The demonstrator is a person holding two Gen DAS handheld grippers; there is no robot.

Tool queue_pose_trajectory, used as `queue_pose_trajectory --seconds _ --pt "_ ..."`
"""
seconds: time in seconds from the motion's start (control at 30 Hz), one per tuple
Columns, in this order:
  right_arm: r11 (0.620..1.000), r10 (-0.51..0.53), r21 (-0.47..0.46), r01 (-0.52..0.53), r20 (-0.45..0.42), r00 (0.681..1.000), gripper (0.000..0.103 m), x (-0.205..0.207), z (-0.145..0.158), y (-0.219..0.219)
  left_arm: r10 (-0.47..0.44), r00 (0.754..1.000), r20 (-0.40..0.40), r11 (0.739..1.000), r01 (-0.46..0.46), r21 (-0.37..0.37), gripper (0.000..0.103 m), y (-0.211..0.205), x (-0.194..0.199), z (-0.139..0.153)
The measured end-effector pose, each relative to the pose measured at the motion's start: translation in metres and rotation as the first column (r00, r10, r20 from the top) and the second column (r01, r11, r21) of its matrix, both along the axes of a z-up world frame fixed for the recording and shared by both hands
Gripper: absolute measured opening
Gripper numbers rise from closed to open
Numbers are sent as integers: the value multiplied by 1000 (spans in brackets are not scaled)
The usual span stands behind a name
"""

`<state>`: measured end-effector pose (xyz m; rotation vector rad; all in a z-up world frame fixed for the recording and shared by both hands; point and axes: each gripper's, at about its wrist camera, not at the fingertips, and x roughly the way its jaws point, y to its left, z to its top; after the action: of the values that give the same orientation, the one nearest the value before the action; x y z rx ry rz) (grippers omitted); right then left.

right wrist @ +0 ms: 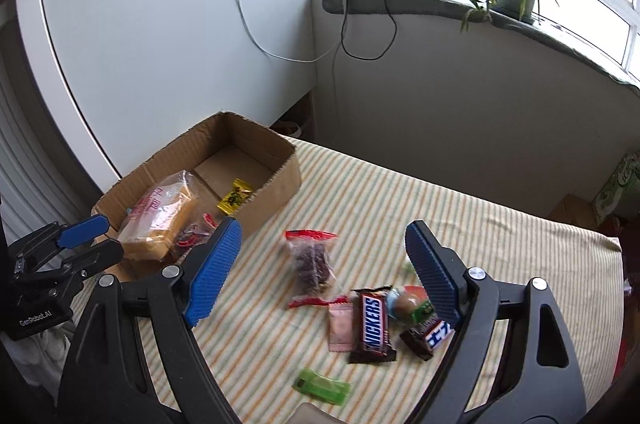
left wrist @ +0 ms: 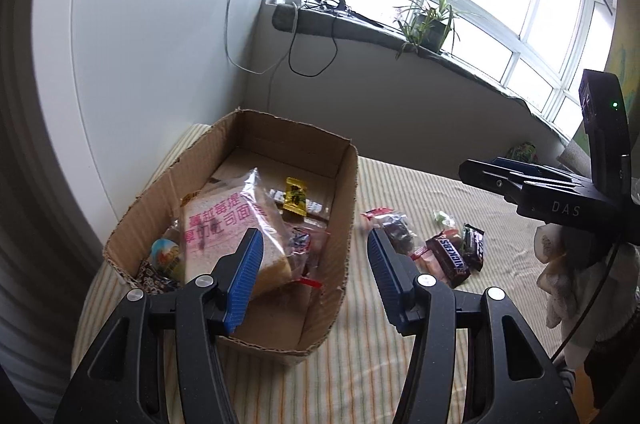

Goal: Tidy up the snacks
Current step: 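Move the left tool to the green packet and close on it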

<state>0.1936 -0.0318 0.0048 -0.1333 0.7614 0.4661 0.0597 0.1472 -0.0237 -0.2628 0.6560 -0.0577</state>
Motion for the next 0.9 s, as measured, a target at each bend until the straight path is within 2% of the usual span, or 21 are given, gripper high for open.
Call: queue_pose_trajectory --seconds 0.3,0.47,0.7,0.77,0.9 --pt "993 -119 -10 118 -47 992 86 9 -18 -75 -102 995 -14 995 102 -4 54 -45 3 -4" --pt "988 -157 -14 156 -97 983 86 15 -33 -101 -175 984 -35 985 175 -3 54 -72 5 -10" --pt "982 -187 -12 188 -172 967 86 22 -60 -111 -293 953 -80 955 295 14 53 -108 8 -20" --pt "980 -195 -11 196 -189 962 86 24 -66 -112 -325 940 -103 945 326 -5 53 -114 11 -25" --pt "976 -211 13 219 -231 950 86 30 -76 -118 -358 923 -137 932 363 7 53 -124 16 -34"
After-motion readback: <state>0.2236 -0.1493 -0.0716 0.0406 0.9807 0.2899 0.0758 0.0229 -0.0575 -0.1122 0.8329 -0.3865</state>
